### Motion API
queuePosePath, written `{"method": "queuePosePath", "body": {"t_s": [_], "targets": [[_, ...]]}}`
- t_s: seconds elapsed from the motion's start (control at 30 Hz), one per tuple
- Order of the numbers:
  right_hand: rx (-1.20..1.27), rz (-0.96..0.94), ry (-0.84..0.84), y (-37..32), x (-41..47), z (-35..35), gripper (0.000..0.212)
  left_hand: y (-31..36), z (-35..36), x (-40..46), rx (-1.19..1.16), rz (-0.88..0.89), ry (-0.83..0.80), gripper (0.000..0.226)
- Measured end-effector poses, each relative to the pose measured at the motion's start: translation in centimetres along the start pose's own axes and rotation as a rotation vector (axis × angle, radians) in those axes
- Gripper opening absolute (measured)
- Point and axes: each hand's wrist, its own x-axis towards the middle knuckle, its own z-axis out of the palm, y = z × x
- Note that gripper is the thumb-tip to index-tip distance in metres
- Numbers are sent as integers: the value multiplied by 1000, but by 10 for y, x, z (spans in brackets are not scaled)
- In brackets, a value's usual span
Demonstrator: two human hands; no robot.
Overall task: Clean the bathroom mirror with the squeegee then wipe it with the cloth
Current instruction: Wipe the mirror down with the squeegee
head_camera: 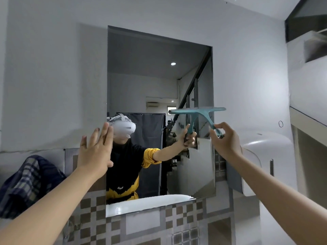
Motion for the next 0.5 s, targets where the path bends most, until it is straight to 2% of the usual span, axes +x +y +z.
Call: {"method": "queuePosePath", "body": {"t_s": [0.1,0.3,0.4,0.5], "targets": [[109,117,31,-18,-10,15,15,-3,3,-4,6,24,48,120],[323,354,46,-64,-25,44,16,-4,15,-32,-1,43,53,110],[463,434,35,-87,-33,62,14,-5,20,-38,-14,51,-13,115],[519,466,45,-113,-43,84,19,-9,24,-41,8,56,-4,128]]}}
